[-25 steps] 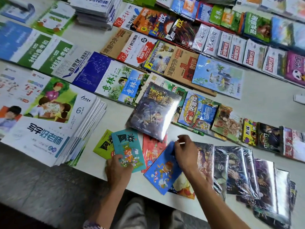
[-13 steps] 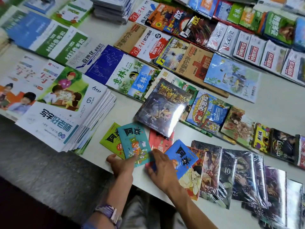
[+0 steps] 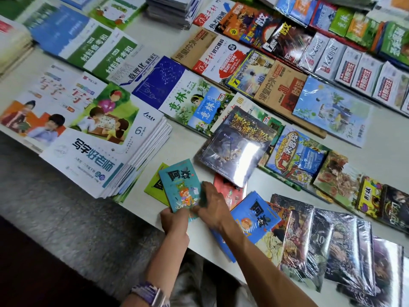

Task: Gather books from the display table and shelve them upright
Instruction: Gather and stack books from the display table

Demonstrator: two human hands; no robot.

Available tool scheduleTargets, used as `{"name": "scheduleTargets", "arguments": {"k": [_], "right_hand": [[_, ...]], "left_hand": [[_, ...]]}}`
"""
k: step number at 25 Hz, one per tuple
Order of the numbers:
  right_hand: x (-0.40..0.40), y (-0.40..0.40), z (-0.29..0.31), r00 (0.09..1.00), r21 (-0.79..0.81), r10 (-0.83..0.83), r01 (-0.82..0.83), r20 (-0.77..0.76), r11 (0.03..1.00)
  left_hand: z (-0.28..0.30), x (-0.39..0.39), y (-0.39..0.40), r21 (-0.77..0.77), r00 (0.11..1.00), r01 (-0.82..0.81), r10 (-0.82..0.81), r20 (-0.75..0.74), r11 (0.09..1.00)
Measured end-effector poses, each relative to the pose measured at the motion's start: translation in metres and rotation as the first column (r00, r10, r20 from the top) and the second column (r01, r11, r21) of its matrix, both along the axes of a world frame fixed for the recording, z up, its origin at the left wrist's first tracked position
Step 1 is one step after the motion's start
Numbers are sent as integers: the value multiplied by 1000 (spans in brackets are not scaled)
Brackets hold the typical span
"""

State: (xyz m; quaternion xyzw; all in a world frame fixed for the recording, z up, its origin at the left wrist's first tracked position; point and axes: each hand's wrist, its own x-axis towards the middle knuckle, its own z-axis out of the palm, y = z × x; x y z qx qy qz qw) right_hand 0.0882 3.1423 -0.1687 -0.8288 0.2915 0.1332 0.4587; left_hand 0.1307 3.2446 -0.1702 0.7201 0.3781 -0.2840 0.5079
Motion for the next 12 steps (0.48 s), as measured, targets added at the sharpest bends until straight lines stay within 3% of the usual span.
{"name": "scheduleTargets", "arguments": {"k": [3,7,10,12], "right_hand": [[7,4,0,997,-1,-40,40,-67,999],[-8,27,-1,982,102,-94,112,-164,989],[-32,39,9,976,215,-191,210,-107,954],[-61,36,17,944,94,-328,324,25,941]], "left_hand": [[2,5,12,-3,996,85,-85,-2,996],[4,14,39,133,953,301,-301,-15,944],[13,10,49,360,841,472,-534,90,804],[21,-1,40,391,741,521,-630,234,758]]}}
